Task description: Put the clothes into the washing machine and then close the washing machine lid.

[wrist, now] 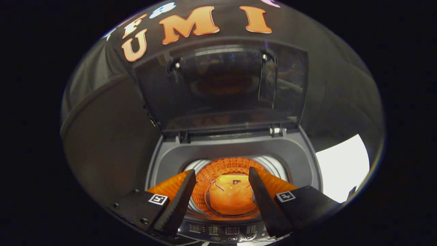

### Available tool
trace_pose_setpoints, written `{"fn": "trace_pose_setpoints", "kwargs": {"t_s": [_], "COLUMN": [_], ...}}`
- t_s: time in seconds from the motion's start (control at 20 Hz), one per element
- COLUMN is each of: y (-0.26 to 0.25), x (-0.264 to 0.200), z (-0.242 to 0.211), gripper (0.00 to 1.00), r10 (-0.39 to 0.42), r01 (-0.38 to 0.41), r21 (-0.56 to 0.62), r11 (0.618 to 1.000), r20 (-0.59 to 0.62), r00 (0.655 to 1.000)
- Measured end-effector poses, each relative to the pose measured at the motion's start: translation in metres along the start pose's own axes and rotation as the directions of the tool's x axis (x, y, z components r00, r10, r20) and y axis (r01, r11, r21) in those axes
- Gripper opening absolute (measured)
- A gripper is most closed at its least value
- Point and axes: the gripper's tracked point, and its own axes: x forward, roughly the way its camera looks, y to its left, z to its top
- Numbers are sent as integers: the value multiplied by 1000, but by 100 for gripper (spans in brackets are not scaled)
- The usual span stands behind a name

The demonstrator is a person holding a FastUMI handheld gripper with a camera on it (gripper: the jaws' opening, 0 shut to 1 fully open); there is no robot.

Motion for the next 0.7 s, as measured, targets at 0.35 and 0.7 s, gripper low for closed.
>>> {"fn": "trace_pose_setpoints", "kwargs": {"t_s": [0.35,0.7], "y": [15,14], "x": [-57,-64], "z": [122,243], "gripper": [99,99], "r10": [28,35], "r01": [-23,-30], "r21": [-23,-19], "r11": [999,999], "r20": [244,364], "r00": [969,931]}}
